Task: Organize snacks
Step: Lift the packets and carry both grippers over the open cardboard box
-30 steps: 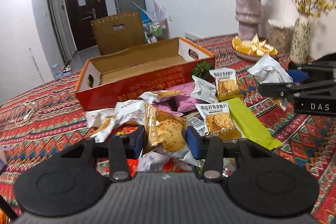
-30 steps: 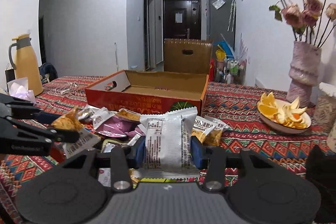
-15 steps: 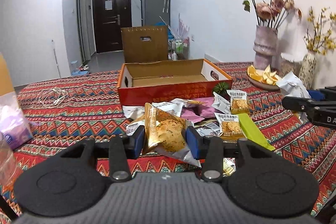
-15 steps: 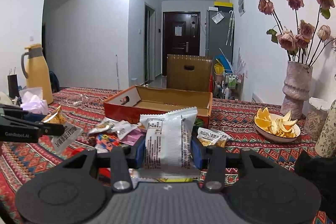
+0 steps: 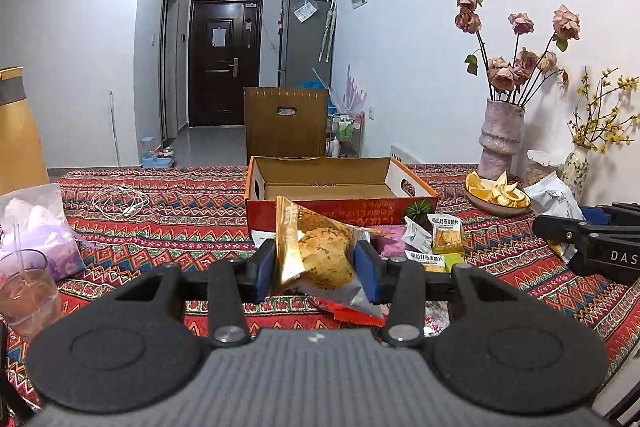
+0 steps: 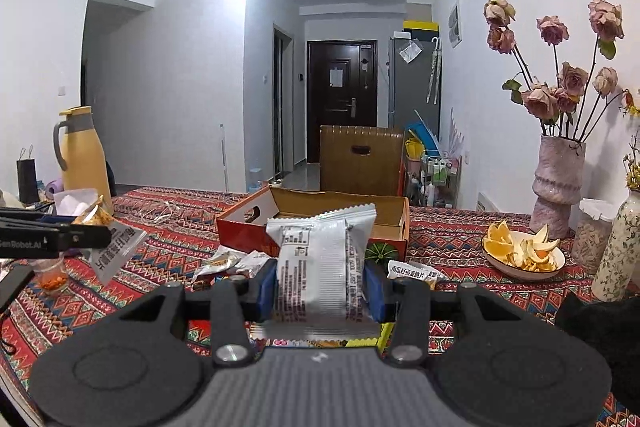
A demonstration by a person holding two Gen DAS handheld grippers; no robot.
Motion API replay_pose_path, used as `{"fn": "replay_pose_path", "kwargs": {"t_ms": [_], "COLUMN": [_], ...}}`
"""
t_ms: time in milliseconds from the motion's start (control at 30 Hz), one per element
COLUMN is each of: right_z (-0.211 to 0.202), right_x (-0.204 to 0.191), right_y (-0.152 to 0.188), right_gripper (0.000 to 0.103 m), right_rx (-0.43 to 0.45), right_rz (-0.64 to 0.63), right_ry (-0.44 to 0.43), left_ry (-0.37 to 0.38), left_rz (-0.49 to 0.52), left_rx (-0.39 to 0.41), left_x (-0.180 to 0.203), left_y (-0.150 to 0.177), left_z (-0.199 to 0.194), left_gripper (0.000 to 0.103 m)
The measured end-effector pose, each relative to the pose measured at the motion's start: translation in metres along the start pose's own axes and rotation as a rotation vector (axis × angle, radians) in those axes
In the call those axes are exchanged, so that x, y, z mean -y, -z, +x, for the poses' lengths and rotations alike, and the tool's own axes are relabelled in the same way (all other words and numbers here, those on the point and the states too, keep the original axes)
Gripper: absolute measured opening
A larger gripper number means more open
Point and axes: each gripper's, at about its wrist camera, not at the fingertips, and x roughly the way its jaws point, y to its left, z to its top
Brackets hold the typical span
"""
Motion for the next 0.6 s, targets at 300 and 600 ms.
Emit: {"fn": "replay_pose_path", "kwargs": {"t_ms": [300, 600], "right_z": [0.027, 0.097], "right_x": [0.01, 0.029], "right_y": [-0.012, -0.027], "right_gripper": [0.044, 0.044], "right_rx": [0.004, -0.027], "right_rz": [-0.004, 0.002], "right_ry": [0.011, -0.002], "left_ry": [-0.002, -0.014], "left_rz": [-0.009, -0.018], "left_rx": [-0.013, -0.032], "left_x": [-0.009, -0.023], "left_y": [-0.017, -0.041], "left_z": [0.038, 0.11], "left_gripper": [0.043, 0.043]}}
